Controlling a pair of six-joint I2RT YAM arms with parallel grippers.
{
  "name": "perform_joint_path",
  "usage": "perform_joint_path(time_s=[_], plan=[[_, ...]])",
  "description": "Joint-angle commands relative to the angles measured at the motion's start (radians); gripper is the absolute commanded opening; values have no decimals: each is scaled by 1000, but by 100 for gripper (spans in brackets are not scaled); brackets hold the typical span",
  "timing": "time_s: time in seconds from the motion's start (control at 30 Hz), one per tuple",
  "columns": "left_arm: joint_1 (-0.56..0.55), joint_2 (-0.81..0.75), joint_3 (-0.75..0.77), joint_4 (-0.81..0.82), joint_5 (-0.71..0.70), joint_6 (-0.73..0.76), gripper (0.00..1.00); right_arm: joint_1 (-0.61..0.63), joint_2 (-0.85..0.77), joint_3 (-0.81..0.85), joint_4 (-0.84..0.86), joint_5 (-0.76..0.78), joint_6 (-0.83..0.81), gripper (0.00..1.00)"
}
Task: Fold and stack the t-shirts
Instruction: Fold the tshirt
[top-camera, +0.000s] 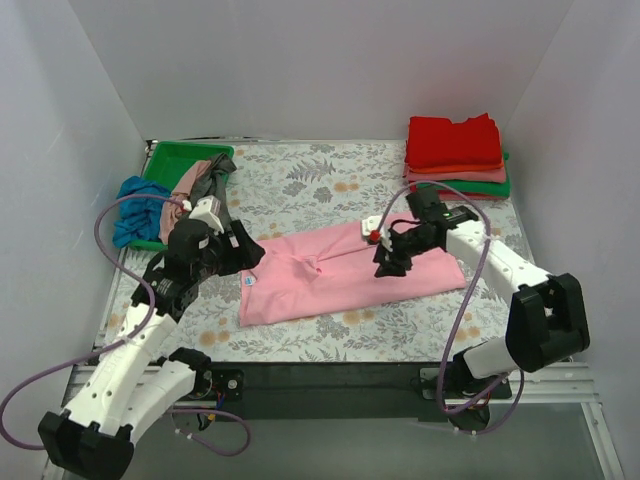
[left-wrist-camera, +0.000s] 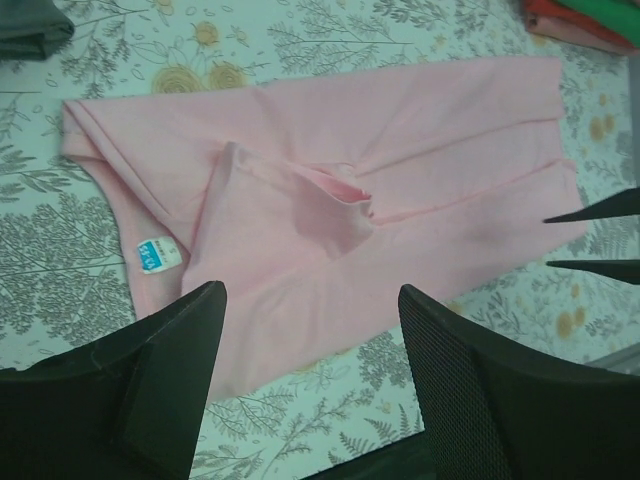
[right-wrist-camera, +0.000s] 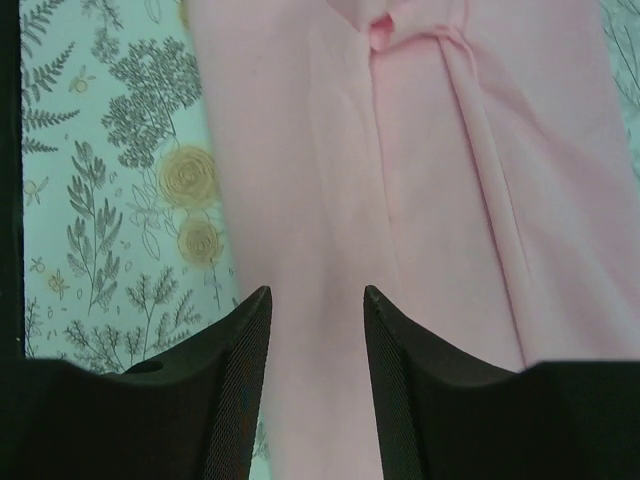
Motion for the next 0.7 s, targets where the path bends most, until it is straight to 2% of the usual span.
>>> perform_joint_path(time_s=[0.0,0.1,0.17,0.2,0.33,0.4,0.43,0.53,0.67], plan=[[5,-99,-27,-5,115,-65,68,205,88,127,-17,42,88,48],[5,-128,-32,-37,138,-114,64,315,234,310,-13,77,185,44],[5,-154,-23,-51,88,-129,63,340,367,447,-14,82,248,45],[5,-189,-17,-56,65,-129,63,359,415,583,-17,76,300,48],[6,-272,12,-53,-21,-119,62,416,649,898,-16,93,377,66],[5,-297,25,-42,-40,-108,62,441,794,1065,-17,133,412,68],[5,-312,25,-40,-43,-100,62,446,875,1111,-14,143,456,73],[5,-325,25,-42,-50,-76,62,459,985,1242,37,244,574,79],[5,-334,3,-33,-50,-64,62,465,1035,1244,94,281,618,80]])
